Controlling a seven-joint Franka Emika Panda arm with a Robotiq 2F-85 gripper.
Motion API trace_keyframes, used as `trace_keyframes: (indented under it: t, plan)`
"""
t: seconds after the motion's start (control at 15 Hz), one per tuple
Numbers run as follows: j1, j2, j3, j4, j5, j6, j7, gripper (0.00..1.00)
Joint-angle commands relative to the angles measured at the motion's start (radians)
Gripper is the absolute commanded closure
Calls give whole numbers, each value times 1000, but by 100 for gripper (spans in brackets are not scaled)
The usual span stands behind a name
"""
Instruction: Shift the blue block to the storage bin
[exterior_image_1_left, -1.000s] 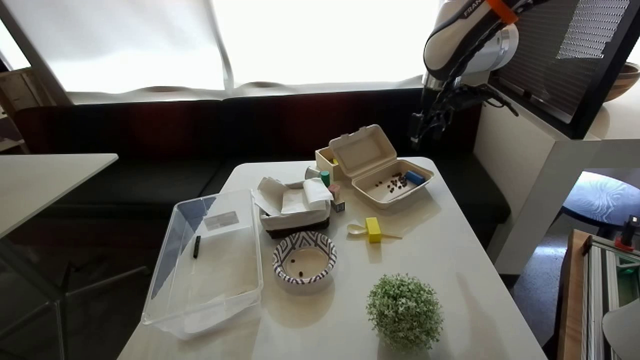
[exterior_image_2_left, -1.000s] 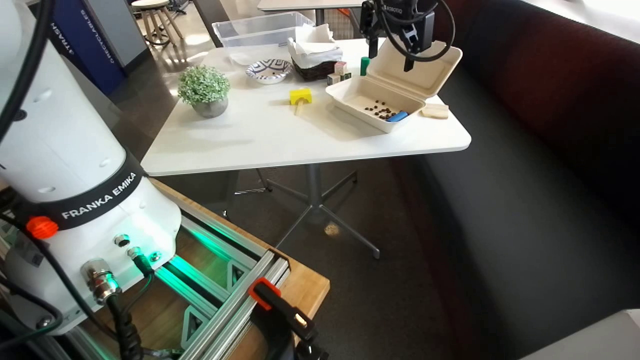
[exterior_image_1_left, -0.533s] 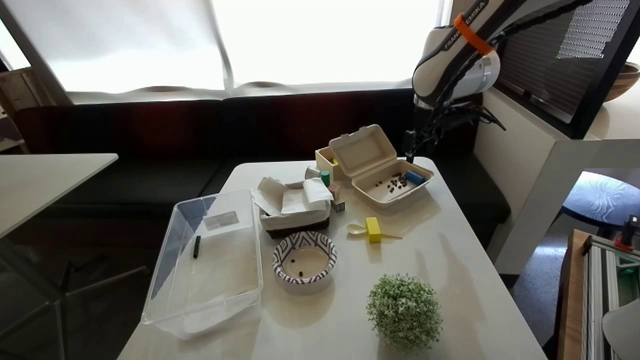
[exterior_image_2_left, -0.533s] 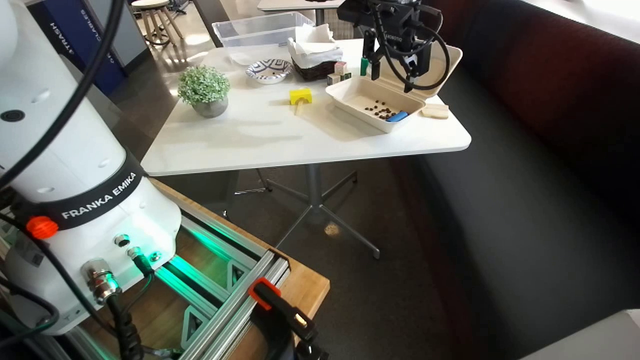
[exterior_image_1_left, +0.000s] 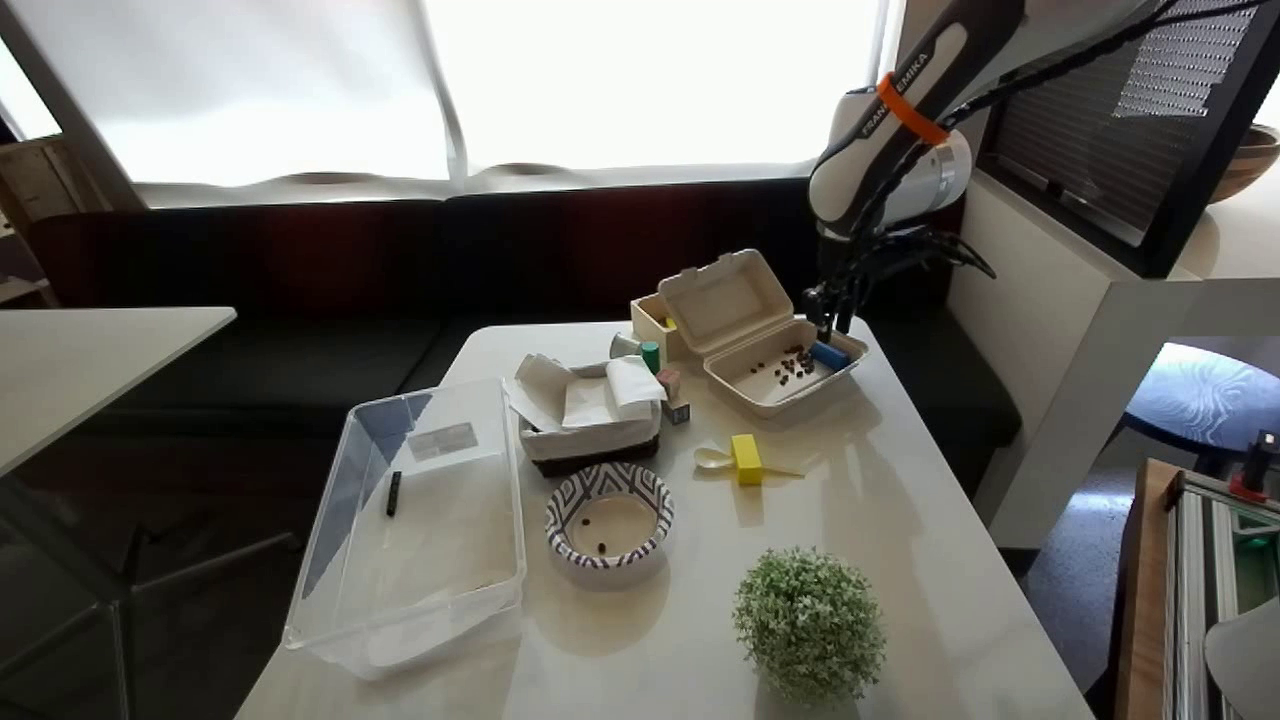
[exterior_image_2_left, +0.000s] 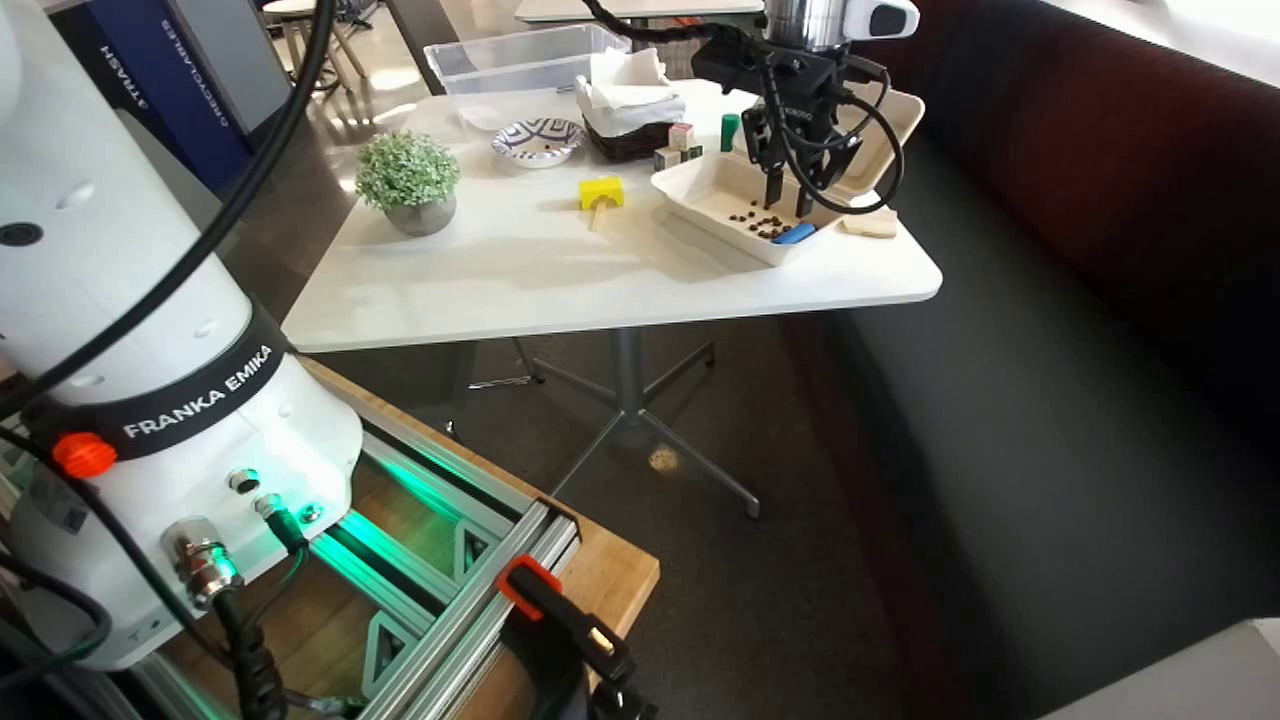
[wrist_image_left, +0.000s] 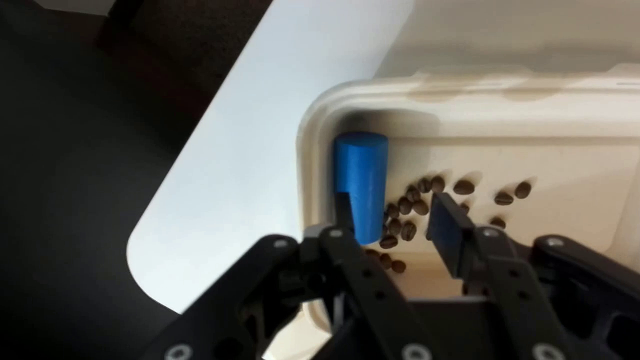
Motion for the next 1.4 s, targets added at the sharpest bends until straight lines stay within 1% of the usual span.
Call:
trace_keyframes:
  t: [0.0, 0.07, 0.13, 0.2, 0.27, 0.33, 0.4, 0.47, 0.53, 0.6, 0.67, 0.73, 0.8, 0.87, 1.13, 1.27, 1.33]
  plan:
    - [-22, 63, 21, 45, 14, 17, 11, 62]
    - [-25, 73, 21, 53, 11, 19, 12, 62]
    - [-27, 83, 23, 61, 10, 18, 12, 64]
    - [-29, 92, 23, 68, 8, 19, 13, 62]
    - [-31, 101, 24, 74, 8, 18, 12, 63]
    - [-31, 111, 24, 81, 5, 20, 14, 60]
    - [-34, 118, 26, 87, 6, 17, 12, 55]
    - [-33, 126, 25, 92, 4, 19, 14, 51]
    - [-35, 132, 27, 97, 5, 16, 14, 50]
    - [-35, 139, 28, 102, 4, 17, 14, 43]
    - [-35, 145, 29, 107, 4, 15, 15, 43]
    - [-35, 151, 30, 111, 3, 15, 15, 46]
    - [-35, 156, 32, 113, 4, 13, 14, 41]
    - [-36, 159, 33, 116, 4, 14, 14, 43]
    - [-39, 175, 41, 127, 5, 10, 12, 43]
    - [-39, 183, 42, 131, 3, 11, 12, 52]
    - [-39, 186, 43, 132, 3, 12, 13, 67]
